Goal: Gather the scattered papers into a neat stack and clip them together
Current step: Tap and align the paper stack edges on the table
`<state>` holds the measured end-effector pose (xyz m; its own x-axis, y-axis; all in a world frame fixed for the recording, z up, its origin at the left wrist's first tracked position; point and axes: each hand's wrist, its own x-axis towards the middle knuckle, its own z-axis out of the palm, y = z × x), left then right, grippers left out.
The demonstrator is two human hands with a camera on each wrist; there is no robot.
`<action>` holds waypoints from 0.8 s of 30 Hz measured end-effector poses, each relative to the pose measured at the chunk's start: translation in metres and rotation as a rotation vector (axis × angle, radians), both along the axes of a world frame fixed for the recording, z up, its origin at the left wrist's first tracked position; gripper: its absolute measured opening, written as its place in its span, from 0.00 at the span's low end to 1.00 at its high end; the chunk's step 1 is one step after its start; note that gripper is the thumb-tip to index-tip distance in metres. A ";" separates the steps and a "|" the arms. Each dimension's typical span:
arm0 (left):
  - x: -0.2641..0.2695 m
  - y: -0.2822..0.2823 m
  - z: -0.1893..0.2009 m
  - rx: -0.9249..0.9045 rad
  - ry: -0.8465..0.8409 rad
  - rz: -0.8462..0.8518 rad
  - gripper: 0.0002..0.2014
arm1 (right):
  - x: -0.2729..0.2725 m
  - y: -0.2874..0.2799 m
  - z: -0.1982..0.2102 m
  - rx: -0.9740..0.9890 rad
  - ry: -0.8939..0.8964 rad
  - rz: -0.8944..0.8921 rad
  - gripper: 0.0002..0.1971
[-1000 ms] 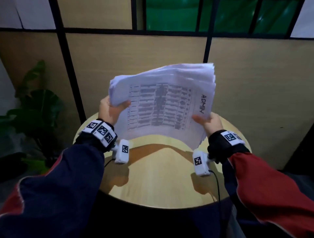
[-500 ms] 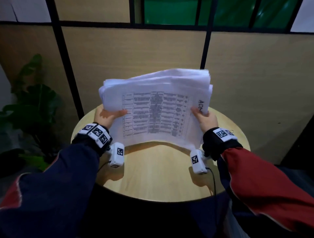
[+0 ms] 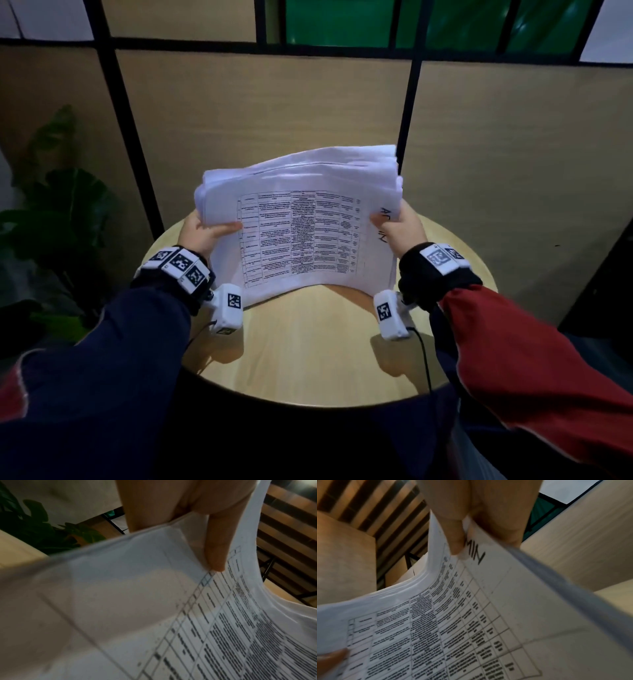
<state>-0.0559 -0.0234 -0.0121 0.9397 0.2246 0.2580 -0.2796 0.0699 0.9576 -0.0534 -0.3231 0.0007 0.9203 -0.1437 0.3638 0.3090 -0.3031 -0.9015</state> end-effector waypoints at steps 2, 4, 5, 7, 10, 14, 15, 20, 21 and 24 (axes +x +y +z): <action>0.001 -0.001 0.000 -0.002 -0.007 -0.011 0.22 | 0.004 -0.001 -0.004 0.033 0.000 -0.047 0.11; 0.000 0.000 -0.003 -0.002 -0.001 -0.028 0.21 | 0.007 -0.008 -0.013 -0.015 0.082 -0.062 0.10; 0.001 0.001 -0.004 -0.001 0.008 -0.035 0.20 | 0.008 -0.012 -0.014 -0.059 0.132 -0.069 0.11; 0.002 0.003 -0.005 0.011 0.016 -0.036 0.16 | 0.010 -0.017 -0.008 -0.120 0.136 -0.112 0.16; 0.003 0.006 -0.006 -0.001 0.024 -0.021 0.15 | 0.007 -0.016 0.023 -0.075 -0.095 -0.164 0.38; 0.006 0.010 -0.008 -0.030 0.041 -0.040 0.17 | 0.006 -0.011 0.050 -0.224 -0.269 -0.122 0.45; 0.006 0.010 -0.008 -0.030 0.044 -0.047 0.16 | 0.006 -0.011 0.050 -0.294 -0.298 -0.123 0.40; 0.008 0.010 -0.009 -0.029 0.045 -0.056 0.16 | 0.006 -0.012 0.033 -0.332 -0.651 -0.269 0.21; 0.007 0.010 -0.009 -0.033 0.043 -0.054 0.16 | 0.006 -0.011 0.031 -0.303 -0.660 -0.250 0.21; 0.006 0.010 -0.008 -0.038 0.043 -0.054 0.16 | 0.008 -0.013 0.025 -0.117 -0.546 -0.217 0.25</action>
